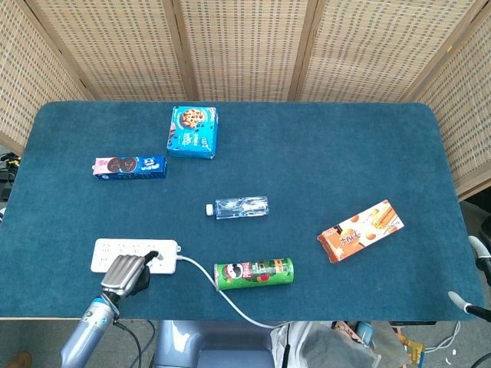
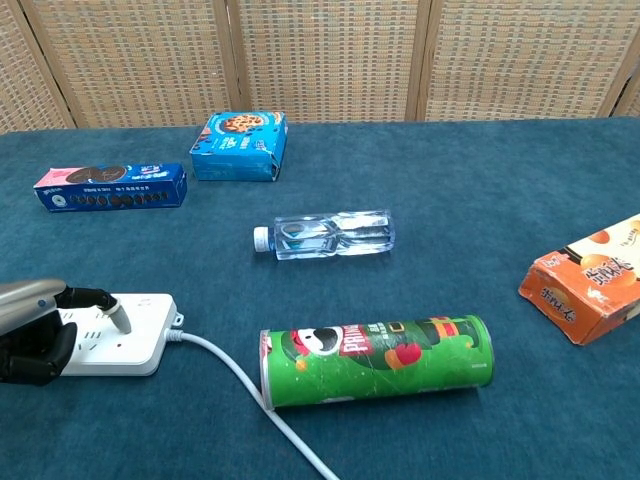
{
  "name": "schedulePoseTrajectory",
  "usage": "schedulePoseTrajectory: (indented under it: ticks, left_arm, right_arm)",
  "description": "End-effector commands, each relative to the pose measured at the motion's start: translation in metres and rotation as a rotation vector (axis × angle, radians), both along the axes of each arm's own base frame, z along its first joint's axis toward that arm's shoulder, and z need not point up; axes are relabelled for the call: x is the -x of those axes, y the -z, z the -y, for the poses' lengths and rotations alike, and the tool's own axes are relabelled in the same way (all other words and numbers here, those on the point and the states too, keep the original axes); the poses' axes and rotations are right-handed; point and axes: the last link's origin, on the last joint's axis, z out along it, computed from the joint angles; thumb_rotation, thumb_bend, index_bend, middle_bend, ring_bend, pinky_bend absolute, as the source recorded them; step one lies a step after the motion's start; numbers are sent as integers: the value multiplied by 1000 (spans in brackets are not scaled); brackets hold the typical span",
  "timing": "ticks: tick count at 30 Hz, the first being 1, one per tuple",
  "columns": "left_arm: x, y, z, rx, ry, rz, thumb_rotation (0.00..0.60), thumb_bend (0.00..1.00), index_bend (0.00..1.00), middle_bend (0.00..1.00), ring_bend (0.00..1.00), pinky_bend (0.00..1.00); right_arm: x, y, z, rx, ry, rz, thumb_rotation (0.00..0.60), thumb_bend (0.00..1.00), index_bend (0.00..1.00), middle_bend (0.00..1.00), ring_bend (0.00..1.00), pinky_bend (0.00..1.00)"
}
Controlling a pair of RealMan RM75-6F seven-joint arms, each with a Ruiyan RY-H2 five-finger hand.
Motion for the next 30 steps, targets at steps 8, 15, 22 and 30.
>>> schedulePoseTrajectory:
  ticks: [8,15,22,30]
  left_arm:
    - [1,4,-1,12,1,-2,600,963,281,1000,1000,983]
    - [-3,-11,-2,-41,6,59,600,961,281,1000,1000,983]
    - [-8,-69,-4,-227,88,105,600,854,269,981,979,905]
    - [22,-137,21,-464,117,-46,600,0,0,0,0,0]
  right_arm:
    - [0,0,0,1,-2,-1,600,0,0,0,0,0]
    - [0,0,0,2,-3,0,600,0,0,0,0,0]
    - [-1,0,-2,1,-8,0,600,0,0,0,0,0]
    - [-4,1,-4,3,-19,-2,600,0,0,0,0,0]
